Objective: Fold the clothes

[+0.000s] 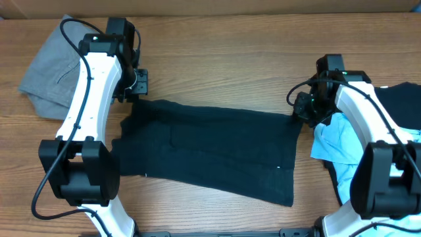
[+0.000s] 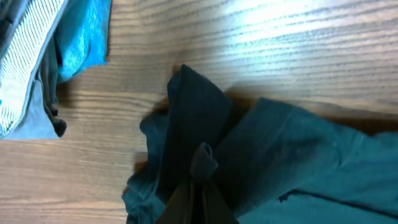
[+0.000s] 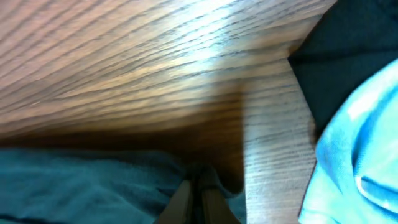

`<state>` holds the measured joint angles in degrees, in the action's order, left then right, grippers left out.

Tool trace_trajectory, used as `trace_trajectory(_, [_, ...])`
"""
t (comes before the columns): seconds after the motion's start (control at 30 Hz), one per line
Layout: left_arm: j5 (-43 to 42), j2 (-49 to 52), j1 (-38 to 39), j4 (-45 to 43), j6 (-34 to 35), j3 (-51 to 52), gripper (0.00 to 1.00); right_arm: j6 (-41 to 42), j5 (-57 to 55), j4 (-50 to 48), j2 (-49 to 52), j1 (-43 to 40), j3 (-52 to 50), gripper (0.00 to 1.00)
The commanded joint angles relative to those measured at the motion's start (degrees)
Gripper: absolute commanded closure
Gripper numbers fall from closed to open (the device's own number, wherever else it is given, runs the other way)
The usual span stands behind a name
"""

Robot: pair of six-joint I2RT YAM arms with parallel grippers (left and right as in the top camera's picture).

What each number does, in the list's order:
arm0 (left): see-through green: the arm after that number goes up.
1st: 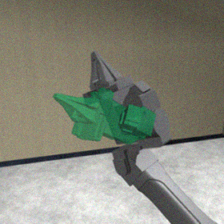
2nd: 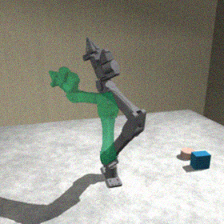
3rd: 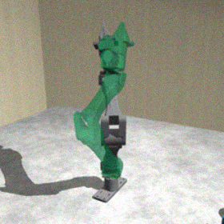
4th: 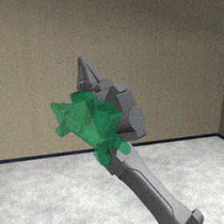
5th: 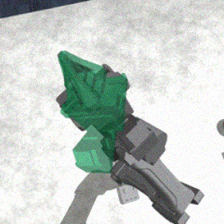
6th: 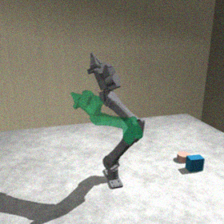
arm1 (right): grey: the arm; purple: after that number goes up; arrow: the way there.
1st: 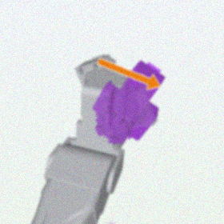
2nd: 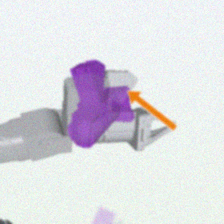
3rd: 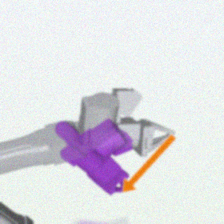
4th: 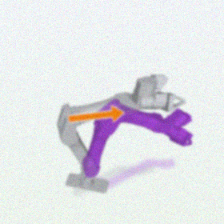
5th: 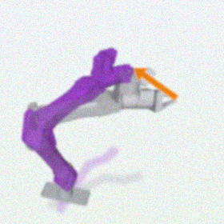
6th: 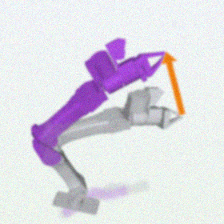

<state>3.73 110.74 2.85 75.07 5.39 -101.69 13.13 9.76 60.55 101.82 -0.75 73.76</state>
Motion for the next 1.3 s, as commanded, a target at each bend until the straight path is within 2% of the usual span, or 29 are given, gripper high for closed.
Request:
trace_trajectory(0.0, [0.79, -1.57, -0.52, 1.73, -1.07, -1.25, 0.96, -1.18, 0.85, 2.54, -3.48, -0.39, 0.52, 0.96])
trace_trajectory(0.23, [0.81, -1.57, -1.29, 5.79, -1.11, -1.03, 0.96, -1.14, 1.46, 10.51, -3.50, -0.11, 0.39, 0.96])
trace_trajectory(0.33, [0.81, -1.57, -1.75, 6.62, -1.11, 0.59, 0.96, 0.63, 1.55, 10.56, -3.45, -0.04, -1.16, 0.93])
trace_trajectory(0.73, [0.87, -1.57, -4.96, 5.01, -1.14, 9.55, 0.96, 0.57, 3.23, 9.35, -3.45, -0.04, -6.75, 0.93])
trace_trajectory(0.97, [2.12, -1.57, -6.84, 5.51, -1.77, 10.58, 0.96, 0.35, 3.21, 16.35, -3.45, -0.04, -6.86, 0.91])
trace_trajectory(1.27, [2.78, -1.57, -8.13, 5.92, -2.27, 11.15, 0.96, 2.60, 3.82, 15.56, -3.45, 1.46, -11.43, 0.90])
